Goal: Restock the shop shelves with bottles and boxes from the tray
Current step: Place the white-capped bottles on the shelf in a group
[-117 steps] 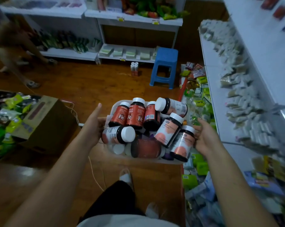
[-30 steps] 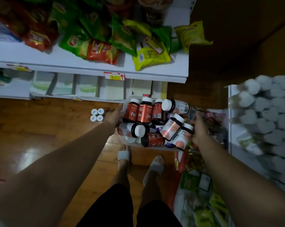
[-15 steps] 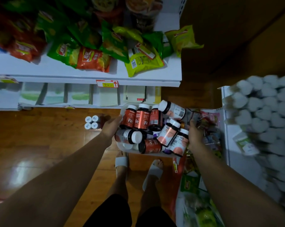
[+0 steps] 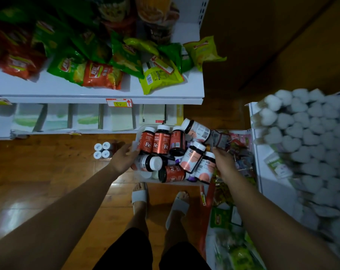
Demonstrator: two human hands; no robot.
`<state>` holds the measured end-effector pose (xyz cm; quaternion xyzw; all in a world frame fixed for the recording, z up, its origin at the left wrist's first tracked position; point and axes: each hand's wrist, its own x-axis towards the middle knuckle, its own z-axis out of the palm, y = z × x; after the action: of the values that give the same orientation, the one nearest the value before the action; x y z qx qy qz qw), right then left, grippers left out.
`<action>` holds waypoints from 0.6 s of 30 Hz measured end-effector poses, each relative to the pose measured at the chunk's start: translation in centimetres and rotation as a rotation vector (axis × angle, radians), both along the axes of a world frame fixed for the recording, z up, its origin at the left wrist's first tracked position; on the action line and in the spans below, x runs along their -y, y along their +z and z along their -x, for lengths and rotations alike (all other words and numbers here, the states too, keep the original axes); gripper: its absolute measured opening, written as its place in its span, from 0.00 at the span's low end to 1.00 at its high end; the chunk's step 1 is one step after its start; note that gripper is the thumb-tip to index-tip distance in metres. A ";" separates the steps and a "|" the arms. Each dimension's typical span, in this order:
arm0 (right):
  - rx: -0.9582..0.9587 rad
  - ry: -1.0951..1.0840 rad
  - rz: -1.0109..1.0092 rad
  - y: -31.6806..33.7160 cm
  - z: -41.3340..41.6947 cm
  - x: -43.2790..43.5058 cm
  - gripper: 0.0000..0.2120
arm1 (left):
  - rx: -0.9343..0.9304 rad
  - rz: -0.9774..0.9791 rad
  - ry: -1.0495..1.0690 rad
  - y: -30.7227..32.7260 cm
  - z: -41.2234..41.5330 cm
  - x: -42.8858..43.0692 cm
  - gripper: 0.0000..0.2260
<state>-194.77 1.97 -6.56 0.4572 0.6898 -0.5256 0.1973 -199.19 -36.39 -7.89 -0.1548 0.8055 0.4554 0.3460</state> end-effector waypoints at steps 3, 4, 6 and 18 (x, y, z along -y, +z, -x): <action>-0.027 0.035 -0.056 1.1 -1.4 0.2 0.20 | -0.137 -0.016 -0.090 1.8 -1.3 0.6 0.36; -0.035 0.036 -0.069 1.4 -2.1 0.1 0.22 | -0.177 -0.015 -0.129 2.3 -1.8 0.7 0.34; -0.051 0.026 -0.071 1.4 -3.5 0.2 0.23 | -0.235 0.032 -0.228 2.7 -2.7 1.1 0.34; -0.052 -0.007 -0.036 0.5 -4.8 3.4 0.23 | -0.474 0.404 -0.641 3.0 -2.5 -2.8 0.39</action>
<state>-189.98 -1.46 -6.01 0.4493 0.7023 -0.5256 0.1693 -196.69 -33.64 -4.84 0.1467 0.9427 0.1814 0.2383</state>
